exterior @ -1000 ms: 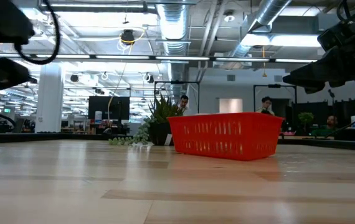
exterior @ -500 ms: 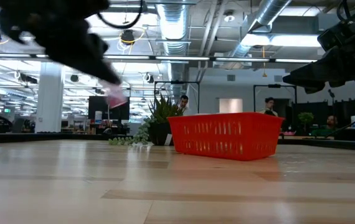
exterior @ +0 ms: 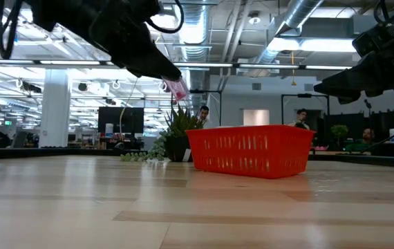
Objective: Pick and place pill bottles into a basket
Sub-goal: Put the pink pill bottle into the red bin
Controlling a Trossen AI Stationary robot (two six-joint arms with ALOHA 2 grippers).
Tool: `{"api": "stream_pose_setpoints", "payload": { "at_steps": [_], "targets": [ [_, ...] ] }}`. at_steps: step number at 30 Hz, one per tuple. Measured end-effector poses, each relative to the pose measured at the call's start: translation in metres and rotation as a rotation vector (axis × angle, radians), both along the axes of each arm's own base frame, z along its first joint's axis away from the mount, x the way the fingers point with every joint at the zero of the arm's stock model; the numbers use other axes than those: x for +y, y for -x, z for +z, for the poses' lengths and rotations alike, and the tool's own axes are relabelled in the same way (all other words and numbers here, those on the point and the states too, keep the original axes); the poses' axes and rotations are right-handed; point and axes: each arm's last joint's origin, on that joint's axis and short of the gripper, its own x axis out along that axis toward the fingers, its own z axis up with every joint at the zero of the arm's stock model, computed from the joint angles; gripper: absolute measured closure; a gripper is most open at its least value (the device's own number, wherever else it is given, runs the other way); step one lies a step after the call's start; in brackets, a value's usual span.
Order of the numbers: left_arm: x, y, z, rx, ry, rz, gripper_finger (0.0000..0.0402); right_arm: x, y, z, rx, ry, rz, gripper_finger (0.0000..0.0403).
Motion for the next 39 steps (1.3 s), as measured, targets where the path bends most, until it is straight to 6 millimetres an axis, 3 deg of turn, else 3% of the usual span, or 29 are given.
{"api": "stream_pose_setpoints", "payload": {
  "at_steps": [9, 16, 26, 39],
  "targets": [
    [0.006, -0.008, -0.001, -0.045, 0.028, -0.048, 0.0302, 0.000, 0.000, 0.000, 0.000, 0.000, 0.000, 0.0230],
    [-0.001, -0.039, -0.004, -0.003, 0.008, -0.096, 0.0312, 0.000, 0.000, 0.000, -0.001, 0.000, 0.000, 0.0230],
    [-0.008, -0.080, -0.012, 0.230, -0.033, -0.131, 0.0307, 0.000, 0.000, 0.000, -0.001, 0.000, 0.000, 0.0230],
    [-0.003, -0.088, -0.006, 0.232, -0.023, -0.167, 0.0307, 0.000, 0.000, 0.000, -0.001, 0.000, 0.000, 0.0230]
  ]
}}
